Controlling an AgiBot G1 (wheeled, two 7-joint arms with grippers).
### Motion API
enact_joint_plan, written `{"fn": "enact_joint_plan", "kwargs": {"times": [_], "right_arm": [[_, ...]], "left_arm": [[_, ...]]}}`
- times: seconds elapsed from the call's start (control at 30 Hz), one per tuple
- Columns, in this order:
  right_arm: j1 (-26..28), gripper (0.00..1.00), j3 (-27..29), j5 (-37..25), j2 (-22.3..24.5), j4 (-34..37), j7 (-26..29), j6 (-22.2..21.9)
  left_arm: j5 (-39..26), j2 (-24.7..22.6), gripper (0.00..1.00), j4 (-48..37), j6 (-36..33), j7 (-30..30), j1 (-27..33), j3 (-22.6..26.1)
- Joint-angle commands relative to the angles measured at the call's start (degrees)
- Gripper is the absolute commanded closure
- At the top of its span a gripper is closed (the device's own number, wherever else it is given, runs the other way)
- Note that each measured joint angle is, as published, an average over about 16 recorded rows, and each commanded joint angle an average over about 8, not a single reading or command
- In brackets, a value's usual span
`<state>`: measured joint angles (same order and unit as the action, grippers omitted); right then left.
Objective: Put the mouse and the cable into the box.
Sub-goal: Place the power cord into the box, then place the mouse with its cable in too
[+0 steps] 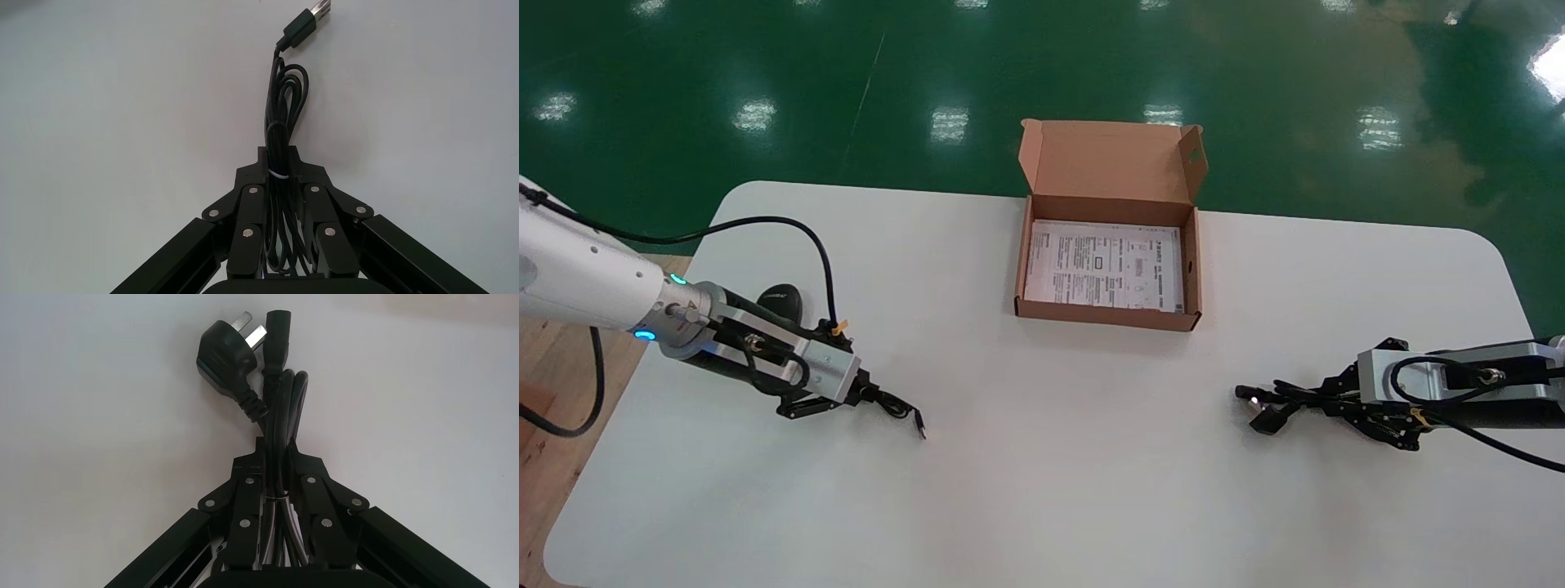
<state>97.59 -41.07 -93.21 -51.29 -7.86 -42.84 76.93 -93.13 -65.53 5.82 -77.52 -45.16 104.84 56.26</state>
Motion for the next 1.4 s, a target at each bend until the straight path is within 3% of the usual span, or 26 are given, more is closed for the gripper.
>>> {"fn": "enact_joint_plan", "kwargs": {"times": [0.03,0.23,0.4,0.6,0.97,1.2,1.4], "right_arm": [[-0.26,1.00,-0.06,-0.06,0.02,0.13,-0.01,0.08],[4.88,1.00,0.99,1.01,-1.19,-3.58,-0.67,-1.44],[8.19,1.00,2.56,2.69,-5.75,-6.38,-1.40,-7.30],[7.54,1.00,3.28,3.53,-13.83,-5.51,-4.11,-15.18],[5.82,1.00,3.71,4.22,-23.74,0.99,-9.97,-23.09],[4.09,1.00,4.07,4.97,-25.80,2.54,-11.62,-27.20],[2.54,1.00,4.21,5.94,-26.16,1.46,-11.85,-27.68]], "left_arm": [[-0.18,-0.01,1.00,-0.08,-0.18,0.07,-0.11,0.16],[2.19,3.82,1.00,2.03,-2.26,-0.77,9.35,-1.86],[4.82,5.58,1.00,4.35,-1.62,-1.62,18.48,-4.24],[8.77,4.92,1.00,5.07,1.14,-1.49,25.71,-7.53],[11.86,2.02,1.00,5.30,4.25,-2.61,29.22,-9.94],[10.72,2.04,1.00,4.99,3.98,-2.55,30.05,-9.19],[9.96,2.21,1.00,4.87,3.76,-2.12,30.43,-8.68]]}}
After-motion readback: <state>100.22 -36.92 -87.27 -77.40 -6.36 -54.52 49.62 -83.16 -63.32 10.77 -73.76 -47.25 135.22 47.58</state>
